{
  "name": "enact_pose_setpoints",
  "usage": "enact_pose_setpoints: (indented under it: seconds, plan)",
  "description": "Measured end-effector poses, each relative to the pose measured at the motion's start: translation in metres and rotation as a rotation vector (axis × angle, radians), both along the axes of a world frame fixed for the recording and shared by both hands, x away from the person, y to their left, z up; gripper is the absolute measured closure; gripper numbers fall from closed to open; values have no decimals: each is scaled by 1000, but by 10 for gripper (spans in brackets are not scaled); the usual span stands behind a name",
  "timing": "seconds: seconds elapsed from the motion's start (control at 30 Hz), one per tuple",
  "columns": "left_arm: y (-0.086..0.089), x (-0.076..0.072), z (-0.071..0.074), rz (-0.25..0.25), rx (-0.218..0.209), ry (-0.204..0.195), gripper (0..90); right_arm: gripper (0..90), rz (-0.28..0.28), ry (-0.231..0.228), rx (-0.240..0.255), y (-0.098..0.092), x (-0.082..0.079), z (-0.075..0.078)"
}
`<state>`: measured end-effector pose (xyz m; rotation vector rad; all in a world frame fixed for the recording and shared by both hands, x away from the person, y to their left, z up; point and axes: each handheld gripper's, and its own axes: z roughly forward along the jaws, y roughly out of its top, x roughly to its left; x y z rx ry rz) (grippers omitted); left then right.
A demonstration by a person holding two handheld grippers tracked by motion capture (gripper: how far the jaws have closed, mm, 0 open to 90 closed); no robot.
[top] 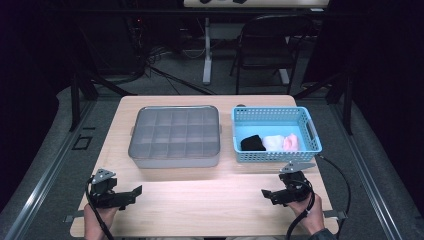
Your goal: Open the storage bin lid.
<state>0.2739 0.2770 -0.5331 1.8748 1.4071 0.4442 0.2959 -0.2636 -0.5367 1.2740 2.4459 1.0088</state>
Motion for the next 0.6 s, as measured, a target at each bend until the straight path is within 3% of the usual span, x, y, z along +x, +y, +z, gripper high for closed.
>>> enact_pose_setpoints:
  seconds: [0.33, 0.6]
  plan:
    - [0, 8, 5, -14, -9, 13, 7, 83, 25, -4, -13, 7, 2, 8]
    - [2, 12, 19, -14, -21, -16, 4, 29, 30, -17, 0, 18, 2, 20]
